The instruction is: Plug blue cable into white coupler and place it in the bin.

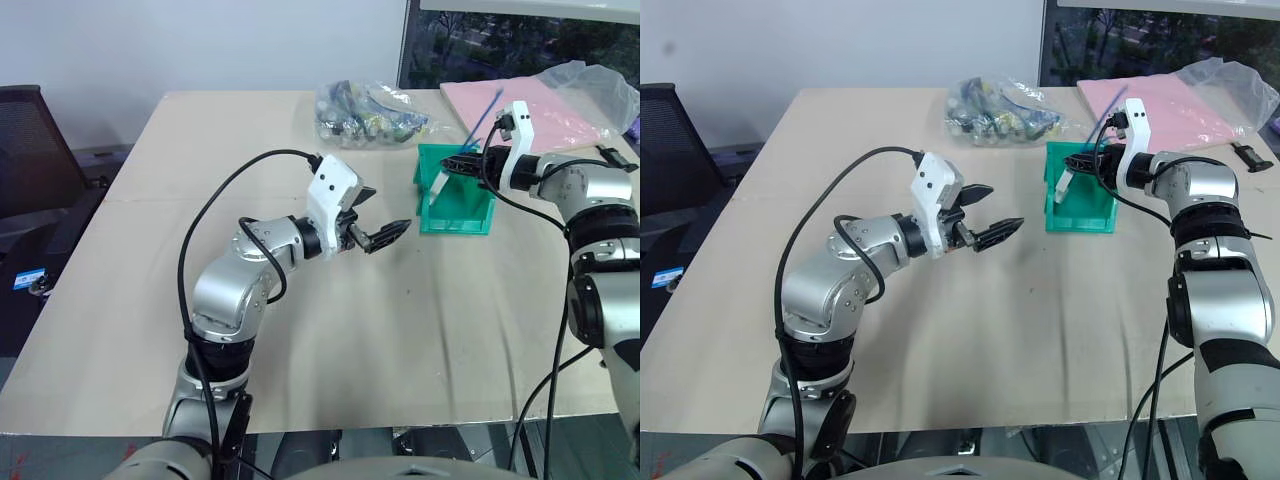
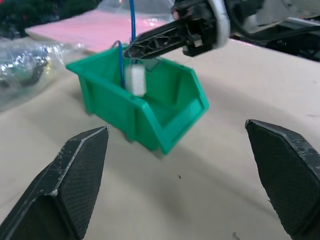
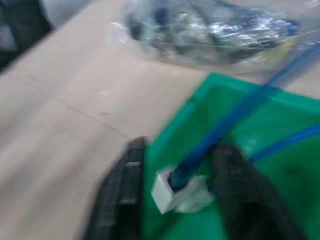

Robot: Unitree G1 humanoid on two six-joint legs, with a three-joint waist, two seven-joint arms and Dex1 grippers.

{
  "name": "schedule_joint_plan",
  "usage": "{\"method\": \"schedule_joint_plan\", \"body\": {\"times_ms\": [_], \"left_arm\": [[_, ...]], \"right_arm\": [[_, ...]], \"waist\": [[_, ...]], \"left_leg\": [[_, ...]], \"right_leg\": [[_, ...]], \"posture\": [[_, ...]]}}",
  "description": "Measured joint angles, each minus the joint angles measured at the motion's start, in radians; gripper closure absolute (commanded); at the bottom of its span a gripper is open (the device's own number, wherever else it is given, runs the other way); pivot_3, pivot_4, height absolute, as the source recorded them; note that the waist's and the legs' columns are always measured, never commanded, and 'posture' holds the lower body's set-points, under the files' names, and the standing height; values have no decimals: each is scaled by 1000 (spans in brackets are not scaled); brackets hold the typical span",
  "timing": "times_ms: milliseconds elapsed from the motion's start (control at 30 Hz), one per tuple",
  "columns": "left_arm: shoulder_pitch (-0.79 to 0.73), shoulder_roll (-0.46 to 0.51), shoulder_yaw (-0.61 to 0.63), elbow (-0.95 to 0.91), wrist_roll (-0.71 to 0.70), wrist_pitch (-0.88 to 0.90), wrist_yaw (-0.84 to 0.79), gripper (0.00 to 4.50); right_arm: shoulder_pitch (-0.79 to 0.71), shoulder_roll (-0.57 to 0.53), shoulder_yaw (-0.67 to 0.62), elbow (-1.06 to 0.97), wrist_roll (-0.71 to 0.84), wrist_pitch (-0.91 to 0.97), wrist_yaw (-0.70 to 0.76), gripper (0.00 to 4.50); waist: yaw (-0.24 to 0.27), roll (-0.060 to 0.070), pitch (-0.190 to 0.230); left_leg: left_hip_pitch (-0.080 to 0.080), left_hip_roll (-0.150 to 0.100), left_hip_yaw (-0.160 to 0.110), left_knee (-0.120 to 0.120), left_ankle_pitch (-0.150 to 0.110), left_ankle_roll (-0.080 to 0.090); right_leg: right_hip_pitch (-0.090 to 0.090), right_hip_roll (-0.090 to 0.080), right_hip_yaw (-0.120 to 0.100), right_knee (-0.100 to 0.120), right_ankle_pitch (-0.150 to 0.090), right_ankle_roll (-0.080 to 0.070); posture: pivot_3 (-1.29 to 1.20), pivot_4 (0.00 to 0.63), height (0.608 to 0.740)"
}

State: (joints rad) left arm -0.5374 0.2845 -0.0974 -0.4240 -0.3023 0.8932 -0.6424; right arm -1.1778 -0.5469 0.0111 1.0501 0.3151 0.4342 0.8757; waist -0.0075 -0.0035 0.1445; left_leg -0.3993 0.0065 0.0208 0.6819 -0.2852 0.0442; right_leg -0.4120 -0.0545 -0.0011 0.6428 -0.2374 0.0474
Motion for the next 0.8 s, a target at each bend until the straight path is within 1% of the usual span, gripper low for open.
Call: {"method": "schedule_joint_plan", "body": {"times_ms": [33,67,100,167,200,233,267,333,400,500,533,567,600,633,733,800], "left_arm": [[8,3,-2,0,-3,0,7,0],[13,5,-3,0,-6,0,13,0],[14,5,-3,0,-8,0,15,0],[18,7,-7,0,-6,-25,29,0],[30,10,-10,-1,-1,-46,38,0],[61,23,-9,-3,7,-79,51,0],[62,24,-9,-3,7,-79,51,0],[127,42,10,-35,7,-115,68,0],[190,69,23,-71,7,-134,76,0],[362,100,79,-117,14,-193,106,0],[388,101,92,-118,17,-203,111,0],[442,96,110,-138,17,-238,126,0],[485,96,126,-153,17,-253,128,0],[546,102,129,-161,25,-292,129,0],[678,124,127,-167,50,-352,127,0],[758,145,126,-161,66,-402,114,0]], "right_arm": [[-13,0,-8,35,-23,-52,-32,905],[-26,-3,-18,65,-43,-99,-60,296],[-30,-5,-22,71,-50,-114,-70,139],[-35,-21,-33,88,-84,-219,-138,139],[-29,-39,-41,83,-98,-262,-154,139],[3,-80,-64,47,-109,-320,-160,139],[5,-82,-65,47,-110,-322,-160,139],[137,-122,-116,-115,-80,-361,-102,139],[278,-135,-152,-278,-32,-346,-53,139],[613,-128,-220,-634,97,-308,40,139],[655,-124,-226,-672,115,-299,49,139],[772,-125,-257,-808,174,-255,68,139],[826,-126,-262,-858,195,-240,85,139],[942,-148,-270,-941,216,-220,116,139],[1135,-159,-271,-1019,236,-187,168,139],[1245,-155,-270,-1030,234,-187,192,139]], "waist": [[-1,0,1],[-1,0,2],[-1,0,2],[-1,0,3],[0,0,3],[2,0,3],[1,0,3],[0,-1,3],[-1,0,3],[0,0,4],[-2,1,4],[0,1,4],[0,1,4],[2,1,4],[5,1,4],[5,1,4]], "left_leg": [[0,0,0,0,0,0],[0,0,0,0,0,0],[0,0,0,0,0,0],[0,0,0,0,0,-1],[0,0,0,0,0,-1],[0,0,-1,0,0,-1],[0,0,-1,0,0,-1],[0,1,0,-2,0,-1],[0,1,-1,-3,0,-1],[1,2,-1,-6,0,-1],[2,2,0,-6,0,-1],[2,2,0,-7,-2,2],[4,2,0,-6,-2,3],[4,1,0,-7,-2,3],[6,1,1,-6,-2,4],[7,1,2,-6,-2,4]], "right_leg": [[0,0,1,0,0,0],[0,0,2,0,0,0],[0,0,2,0,0,0],[0,-1,2,0,0,0],[0,-1,2,0,0,0],[0,-1,2,0,0,0],[0,-1,2,0,0,0],[0,-4,3,-1,0,0],[0,-4,3,-1,0,0],[-1,-4,4,-1,0,0],[-1,-4,4,-1,0,0],[-1,-5,4,-1,0,0],[1,-6,4,-1,0,0],[1,-8,4,0,0,0],[2,-9,5,0,0,-1],[3,-11,5,0,-2,-5]], "posture": [[0,150,740],[0,150,740],[0,150,740],[0,150,740],[0,150,740],[0,150,740],[0,150,740],[0,150,740],[0,150,740],[0,150,740],[0,150,740],[0,150,740],[0,150,740],[0,150,740],[0,150,740],[0,150,740]]}}
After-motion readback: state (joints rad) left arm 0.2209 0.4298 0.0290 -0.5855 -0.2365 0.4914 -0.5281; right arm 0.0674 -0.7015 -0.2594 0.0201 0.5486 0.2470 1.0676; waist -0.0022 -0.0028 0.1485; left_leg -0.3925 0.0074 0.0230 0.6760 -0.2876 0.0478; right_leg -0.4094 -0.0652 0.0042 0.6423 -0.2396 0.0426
